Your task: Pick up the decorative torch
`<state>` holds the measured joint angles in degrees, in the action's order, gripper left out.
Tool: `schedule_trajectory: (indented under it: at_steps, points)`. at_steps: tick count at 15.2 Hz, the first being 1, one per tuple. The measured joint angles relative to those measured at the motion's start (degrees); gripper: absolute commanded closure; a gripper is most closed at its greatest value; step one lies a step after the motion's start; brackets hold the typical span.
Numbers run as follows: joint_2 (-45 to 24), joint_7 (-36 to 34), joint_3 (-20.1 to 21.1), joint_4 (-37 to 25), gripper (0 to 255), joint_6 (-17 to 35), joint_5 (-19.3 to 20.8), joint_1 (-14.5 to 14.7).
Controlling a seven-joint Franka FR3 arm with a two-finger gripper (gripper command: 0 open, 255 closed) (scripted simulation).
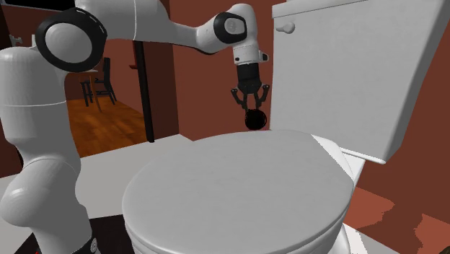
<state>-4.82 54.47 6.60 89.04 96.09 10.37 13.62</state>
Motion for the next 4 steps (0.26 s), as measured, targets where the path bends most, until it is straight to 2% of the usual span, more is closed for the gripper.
schedule_trajectory:
  at_steps: [4]
  points:
    - [-0.7, 0.4, 0.0, -3.6, 255, -2.9, 0.0, 0.1]
